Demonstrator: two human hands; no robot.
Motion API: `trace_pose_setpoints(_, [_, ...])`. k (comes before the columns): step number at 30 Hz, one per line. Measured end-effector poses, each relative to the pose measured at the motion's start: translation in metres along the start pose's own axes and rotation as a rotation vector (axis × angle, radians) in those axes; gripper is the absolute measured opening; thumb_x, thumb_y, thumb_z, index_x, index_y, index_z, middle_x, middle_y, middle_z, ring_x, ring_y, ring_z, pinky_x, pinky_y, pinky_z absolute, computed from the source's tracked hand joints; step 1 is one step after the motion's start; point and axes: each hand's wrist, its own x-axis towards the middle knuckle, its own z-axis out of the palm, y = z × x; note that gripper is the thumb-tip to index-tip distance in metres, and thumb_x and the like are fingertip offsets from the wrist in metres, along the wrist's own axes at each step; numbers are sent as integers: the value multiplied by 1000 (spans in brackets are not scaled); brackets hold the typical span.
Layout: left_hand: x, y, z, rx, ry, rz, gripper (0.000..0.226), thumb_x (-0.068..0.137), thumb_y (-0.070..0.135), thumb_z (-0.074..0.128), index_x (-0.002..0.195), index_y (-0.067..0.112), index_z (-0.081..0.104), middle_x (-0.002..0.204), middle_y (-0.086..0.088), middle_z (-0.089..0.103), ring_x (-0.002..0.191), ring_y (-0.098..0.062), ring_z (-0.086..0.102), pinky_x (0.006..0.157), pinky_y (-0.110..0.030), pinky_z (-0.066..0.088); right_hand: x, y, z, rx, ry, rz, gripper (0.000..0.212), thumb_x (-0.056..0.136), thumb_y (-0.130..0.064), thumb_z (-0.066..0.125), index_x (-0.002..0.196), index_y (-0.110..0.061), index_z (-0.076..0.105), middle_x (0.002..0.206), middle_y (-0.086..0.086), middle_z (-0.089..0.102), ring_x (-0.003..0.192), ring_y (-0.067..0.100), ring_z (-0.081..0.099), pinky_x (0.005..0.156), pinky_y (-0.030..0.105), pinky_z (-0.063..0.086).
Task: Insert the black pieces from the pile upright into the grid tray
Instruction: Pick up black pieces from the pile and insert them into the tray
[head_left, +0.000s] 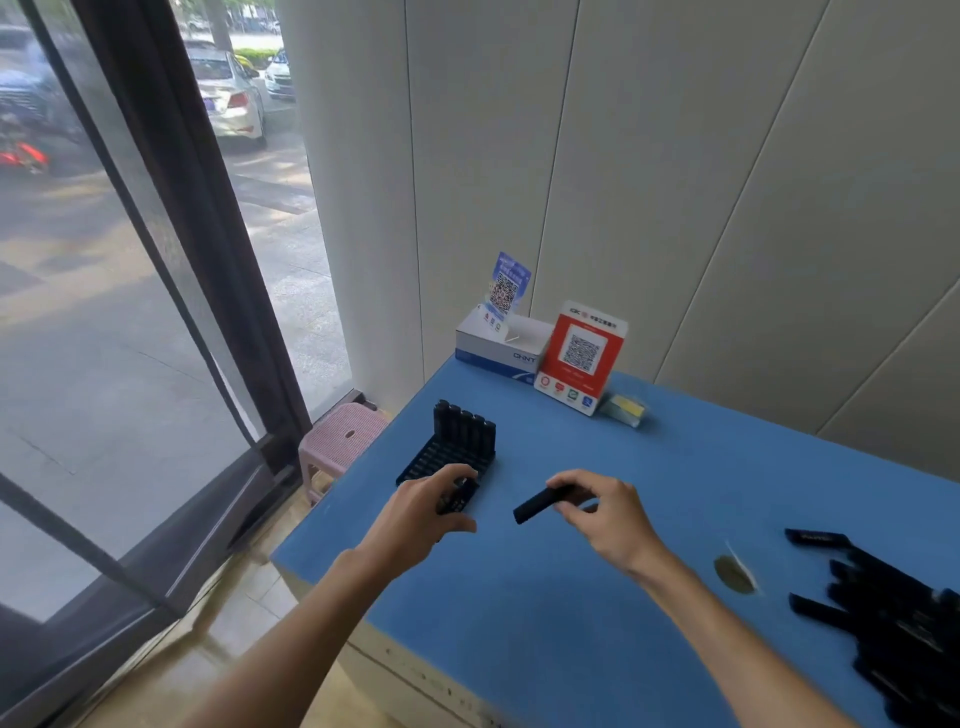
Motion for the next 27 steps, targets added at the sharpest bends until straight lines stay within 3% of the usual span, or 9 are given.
trace_pose_setpoints(5, [49,-20,-27,-35,-15,-24,49,83,29,69,126,35,46,103,6,59,73,-11,58,71,-26,53,57,-7,15,-57,-72,-4,24,84,-10,67,88,-34,65,89,-7,66,84,2,58,70,9,43])
trace_pose_setpoints(9, [79,-38,-44,-65,-10,-24,48,81,24,71,124,30,49,106,7,59,72,-6,60,63,-13,47,91,-10,26,-100,-50,-40,18,84,-11,66,86,-29,63,89,-7,60,86,2,55,74,10,38])
trace_pose_setpoints(12, [94,-51,-55,-103,-15,-31,51,77,21,74,122,28,50,105,7,58,71,-5,62,62,-17,51,105,-15,34,-94,-17,6,10,85,-13,66,92,-21,65,89,-8,63,85,5,56,69,7,39])
trace_pose_setpoints(16, [114,-64,-67,-122,-82,27,48,76,19,76,117,26,52,102,5,59,70,-6,64,65,-25,55,116,-26,44,-58,18,79,16,84,-19,69,97,-26,62,84,-11,62,79,6,58,64,5,40])
trace_pose_setpoints(19, [127,-73,-76,-124,-145,71,43,77,17,74,115,22,53,96,9,57,70,-6,63,67,-12,50,123,-35,54,-45,94,146,20,80,-20,73,95,-24,60,85,-7,61,78,9,59,62,8,42])
trace_pose_setpoints(22, [137,-80,-87,-104,-181,150,41,80,16,71,117,19,53,99,5,60,67,-1,59,66,5,35,127,-44,69,-49,182,174,18,76,-19,77,86,-22,62,82,-3,66,80,10,61,67,12,44])
trace_pose_setpoints(25, [150,-91,-92,-142,-211,208,39,83,14,69,118,19,54,104,0,63,74,-9,63,59,-8,46,131,-51,86,-92,263,171,15,74,-17,78,85,-20,68,83,-4,66,79,7,60,69,14,45])
trace_pose_setpoints(27, [159,-99,-91,-174,-244,242,38,83,10,67,118,18,54,105,-3,62,78,-16,64,64,-20,54,134,-52,97,-156,308,153,18,75,-17,77,91,-16,71,85,-3,67,79,8,60,69,13,43])
